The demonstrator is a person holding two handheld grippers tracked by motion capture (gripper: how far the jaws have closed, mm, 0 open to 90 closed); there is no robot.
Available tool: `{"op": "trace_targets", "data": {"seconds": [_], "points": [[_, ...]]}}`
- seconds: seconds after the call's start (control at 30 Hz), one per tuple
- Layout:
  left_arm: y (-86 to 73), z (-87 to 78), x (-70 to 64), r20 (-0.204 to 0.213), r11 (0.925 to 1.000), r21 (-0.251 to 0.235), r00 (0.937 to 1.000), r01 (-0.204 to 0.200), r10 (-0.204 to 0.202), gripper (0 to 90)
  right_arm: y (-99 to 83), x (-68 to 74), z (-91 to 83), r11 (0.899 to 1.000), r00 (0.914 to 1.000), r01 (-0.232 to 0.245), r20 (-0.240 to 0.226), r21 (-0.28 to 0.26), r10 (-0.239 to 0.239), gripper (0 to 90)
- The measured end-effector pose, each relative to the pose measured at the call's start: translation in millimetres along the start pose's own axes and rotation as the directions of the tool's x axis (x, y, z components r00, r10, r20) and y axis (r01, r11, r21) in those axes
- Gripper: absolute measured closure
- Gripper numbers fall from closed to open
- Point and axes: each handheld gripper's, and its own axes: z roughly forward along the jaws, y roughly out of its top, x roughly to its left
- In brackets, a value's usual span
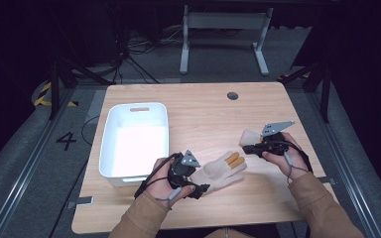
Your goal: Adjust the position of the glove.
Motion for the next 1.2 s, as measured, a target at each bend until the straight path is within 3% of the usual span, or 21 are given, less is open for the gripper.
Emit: {"op": "trace_targets", "data": {"seconds": [0.37, 0.83, 0.93, 1.07, 1.2], "points": [[-8.4, -5.4, -1.5, -0.017, 0.9999, 0.01, 0.9998, 0.008, -0.008, 25.0, 16.9, 9.7, 30.5, 0.997, 0.998, 0.06, -0.023, 0.046, -0.059, 89.9], [-10.1, -6.5, -3.4, -0.012, 0.9996, 0.026, 0.9999, 0.006, -0.006, 23.8, 27.2, 17.2, 57.1, 0.995, 0.9976, 0.062, -0.036, 0.074, -0.059, 90.0], [-10.2, -4.6, -2.5, -0.014, 0.9994, 0.035, 0.9999, 0.001, -0.001, 23.6, 30.4, 19.5, 62.9, 0.99, 0.9962, 0.087, -0.006, 0.107, -0.087, 90.0], [-11.1, -2.7, -1.7, -0.017, 0.999, 0.045, 0.9998, 0.006, -0.005, 23.5, 35.9, 22.1, 71.4, 0.988, 0.9951, 0.099, -0.008, 0.119, -0.099, 89.9], [-11.6, -1.6, -1.6, -0.014, 0.9987, 0.05, 0.9999, 0.004, -0.003, 23.4, 34.5, 22.6, 81.2, 0.981, 0.9947, 0.101, -0.004, 0.163, -0.102, 89.9]]}}
